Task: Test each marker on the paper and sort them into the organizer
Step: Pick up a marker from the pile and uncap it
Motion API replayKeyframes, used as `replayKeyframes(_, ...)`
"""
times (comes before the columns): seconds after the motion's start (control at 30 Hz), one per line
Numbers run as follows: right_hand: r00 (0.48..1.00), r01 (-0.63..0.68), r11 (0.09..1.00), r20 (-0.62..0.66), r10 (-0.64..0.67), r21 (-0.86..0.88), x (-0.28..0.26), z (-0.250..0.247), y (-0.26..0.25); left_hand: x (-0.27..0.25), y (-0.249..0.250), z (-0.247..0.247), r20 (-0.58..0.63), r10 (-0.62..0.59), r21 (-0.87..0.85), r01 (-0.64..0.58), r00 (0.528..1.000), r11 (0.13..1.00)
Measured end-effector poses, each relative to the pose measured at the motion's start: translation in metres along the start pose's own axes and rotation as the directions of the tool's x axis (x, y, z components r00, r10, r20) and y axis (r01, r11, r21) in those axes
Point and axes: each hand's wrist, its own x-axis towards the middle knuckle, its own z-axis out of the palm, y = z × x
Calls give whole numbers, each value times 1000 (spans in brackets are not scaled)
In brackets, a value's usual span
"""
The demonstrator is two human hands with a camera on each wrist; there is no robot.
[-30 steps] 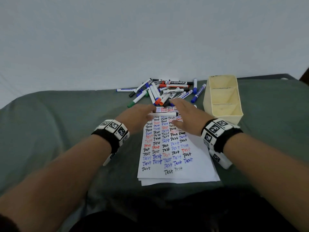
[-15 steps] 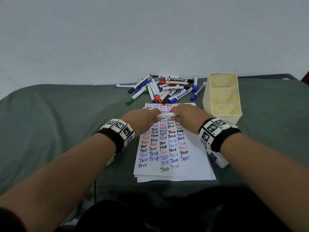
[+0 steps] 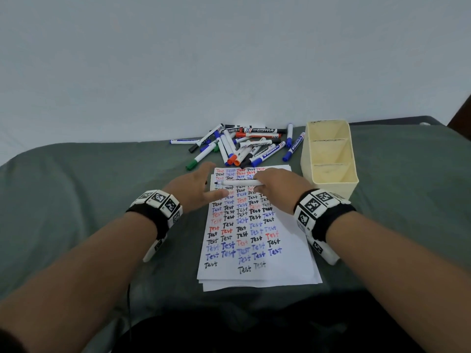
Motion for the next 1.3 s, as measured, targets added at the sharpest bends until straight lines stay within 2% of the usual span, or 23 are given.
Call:
replayKeyframes(0.13, 1000, -11, 1000, -10, 11, -11, 0, 0, 0, -1, -22, 0, -86, -43, -25, 41, 995, 999)
replayKeyframes(0.23, 1000, -19, 1000, 0, 19, 2, 0, -1, 0, -4, -36, -3, -112, -140, -6, 141, 984, 990)
replayKeyframes(0.33, 1000, -19, 1000, -2, 19, 6, -1, -1, -1, -8, -48, -9, -99, -207, 59, 214, 973, 975)
replayKeyframes(0.47, 1000, -19, 1000, -11, 19, -5, 0, 0, 0, -11, -62, -19, -88, -220, 83, 227, 972, 970)
replayKeyframes(0.63, 1000, -16, 1000, -23, 16, -9, 4, 5, 3, -20, -75, -20, -58, -256, 206, 263, 965, 942)
replayKeyframes(0.8, 999, -7, 1000, -48, 6, -10, 7, 10, 9, -26, -86, -19, -99, -302, 137, 313, 948, 940)
replayKeyframes(0.97, 998, -12, 999, -57, 10, -38, 9, 11, 12, -24, -87, -26, -65, -354, 137, 360, 933, 923)
replayKeyframes(1.13, 996, -38, 999, -78, 37, -7, 9, 12, 10, -13, -62, -26, -184, -228, 229, 267, 956, 936)
replayKeyframes(1.3, 988, -92, 996, -120, 94, 17, 4, 7, 10, 10, -23, -14, 13, -84, 190, 80, 996, 979)
